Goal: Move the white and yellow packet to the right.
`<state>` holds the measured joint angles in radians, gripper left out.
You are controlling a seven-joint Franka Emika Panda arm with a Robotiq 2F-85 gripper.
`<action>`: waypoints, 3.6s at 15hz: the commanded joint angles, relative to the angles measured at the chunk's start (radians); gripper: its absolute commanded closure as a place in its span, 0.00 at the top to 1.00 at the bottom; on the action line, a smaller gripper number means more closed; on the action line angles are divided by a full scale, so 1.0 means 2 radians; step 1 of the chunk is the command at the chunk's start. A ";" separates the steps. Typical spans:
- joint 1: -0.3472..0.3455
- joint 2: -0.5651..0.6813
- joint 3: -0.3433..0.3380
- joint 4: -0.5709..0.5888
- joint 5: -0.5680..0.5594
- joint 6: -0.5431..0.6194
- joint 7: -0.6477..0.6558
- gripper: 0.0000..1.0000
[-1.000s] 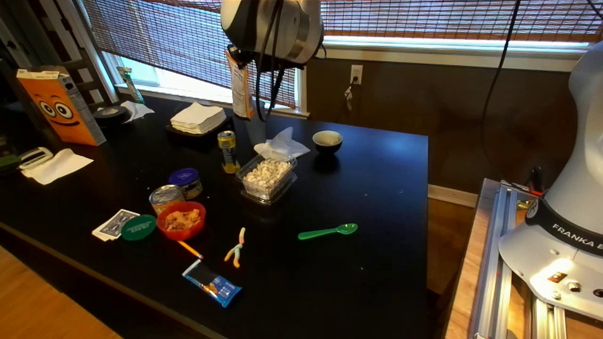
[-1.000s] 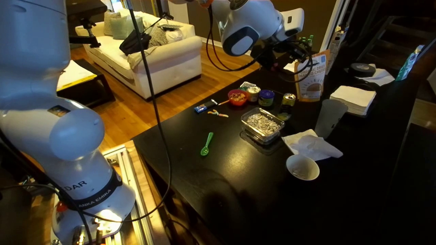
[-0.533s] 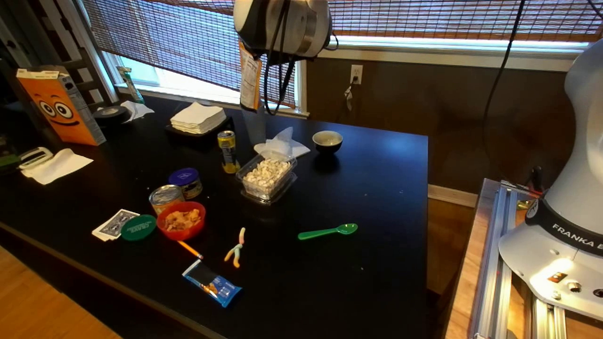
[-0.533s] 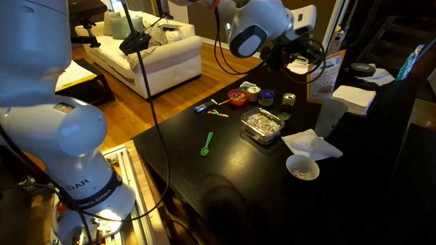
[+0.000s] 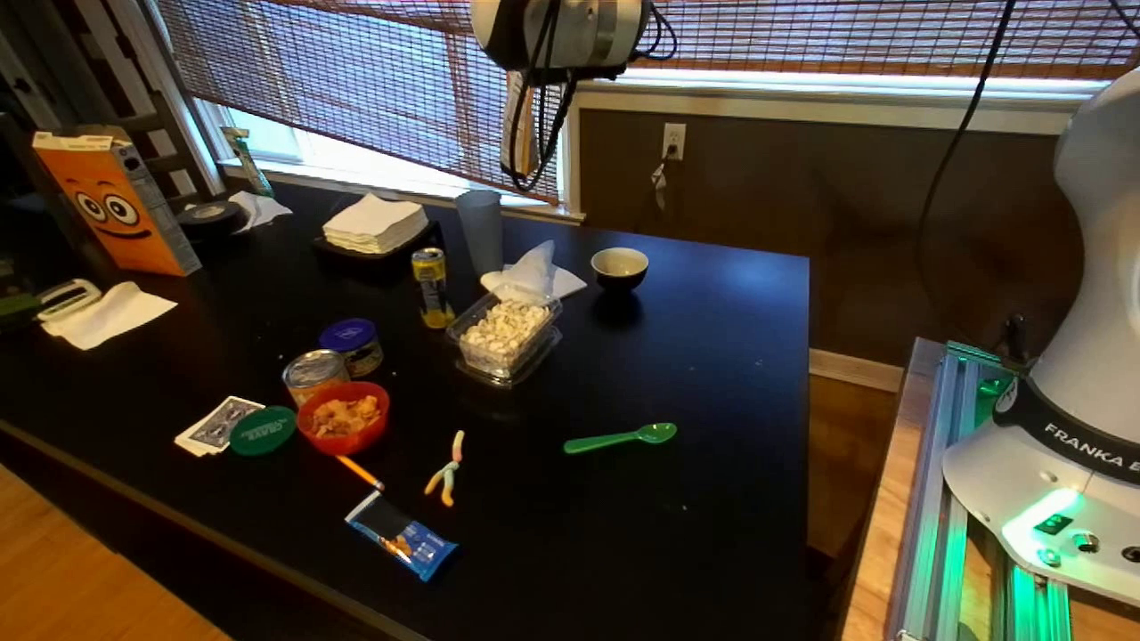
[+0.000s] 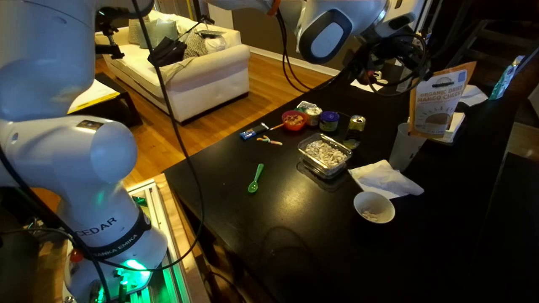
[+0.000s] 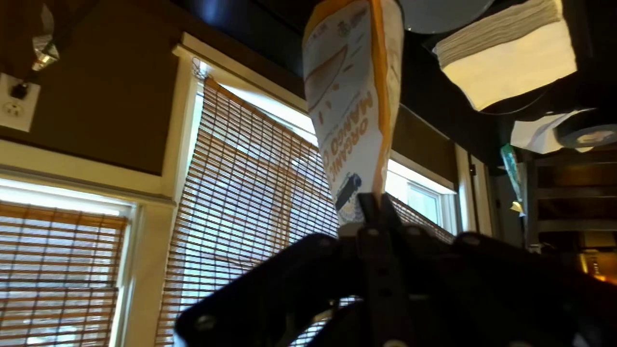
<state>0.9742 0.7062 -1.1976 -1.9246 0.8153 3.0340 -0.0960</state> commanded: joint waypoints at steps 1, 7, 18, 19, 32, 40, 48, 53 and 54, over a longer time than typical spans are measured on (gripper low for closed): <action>-0.020 0.078 -0.033 0.048 0.000 -0.080 0.094 0.00; -0.110 0.103 0.006 0.115 -0.077 -0.148 0.253 0.00; -0.307 0.102 0.167 0.242 -0.280 -0.186 0.451 0.00; -0.322 0.100 0.183 0.251 -0.291 -0.188 0.455 0.00; -0.441 0.107 0.318 0.295 -0.389 -0.230 0.459 0.00; -0.440 0.060 0.347 0.281 -0.427 -0.229 0.456 0.46; -0.404 -0.123 0.386 0.146 -0.544 -0.333 0.363 0.99; -0.434 -0.143 0.403 0.124 -0.611 -0.338 0.331 1.00; -0.441 -0.154 0.406 0.111 -0.614 -0.336 0.326 1.00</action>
<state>0.1368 0.4043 -0.4372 -1.7075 -0.3854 2.3697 0.5420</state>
